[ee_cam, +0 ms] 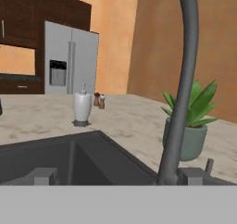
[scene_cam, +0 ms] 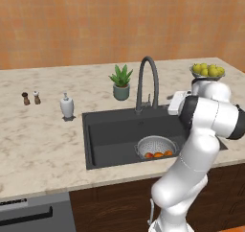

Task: Put the colander in the sink, put the tangerine, apple, orange in the colander, and turn on the sink faucet and pour water over the colander.

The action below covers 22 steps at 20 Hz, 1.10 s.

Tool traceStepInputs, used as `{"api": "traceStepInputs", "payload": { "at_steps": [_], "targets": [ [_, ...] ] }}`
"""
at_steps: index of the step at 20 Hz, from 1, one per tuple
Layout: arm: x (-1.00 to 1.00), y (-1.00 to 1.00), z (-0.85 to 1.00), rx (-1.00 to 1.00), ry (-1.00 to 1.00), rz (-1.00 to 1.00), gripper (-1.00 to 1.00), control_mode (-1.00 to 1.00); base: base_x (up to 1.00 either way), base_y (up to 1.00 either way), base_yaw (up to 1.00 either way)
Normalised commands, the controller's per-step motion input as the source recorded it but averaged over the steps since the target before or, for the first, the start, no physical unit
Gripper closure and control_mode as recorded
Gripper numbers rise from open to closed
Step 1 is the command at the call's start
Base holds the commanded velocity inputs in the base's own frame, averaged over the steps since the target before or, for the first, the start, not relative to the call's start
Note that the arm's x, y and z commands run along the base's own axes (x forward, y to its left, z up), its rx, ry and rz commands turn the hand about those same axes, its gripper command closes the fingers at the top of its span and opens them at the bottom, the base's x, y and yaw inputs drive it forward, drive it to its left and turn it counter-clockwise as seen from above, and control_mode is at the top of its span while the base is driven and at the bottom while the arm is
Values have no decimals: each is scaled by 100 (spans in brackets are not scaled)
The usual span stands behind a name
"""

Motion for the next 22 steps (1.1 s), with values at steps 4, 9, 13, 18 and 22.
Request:
{"api": "traceStepInputs", "payload": {
  "at_steps": [4, 9, 13, 18, 22],
  "targets": [
    [20, 19, -3, 0, 0, 0, -100, -100, 0, 0, 0],
    [26, 20, 0, 0, 0, 0, -100, -100, 0, 0, 0],
    [29, 13, 0, 3, 0, 0, -100, -100, 0, 0, 0],
    [30, 19, -2, 4, 0, 0, -100, -100, 0, 0, 0],
    [28, 13, -2, 4, 0, 0, -100, -100, 0, 0, 0]
  ]
}}
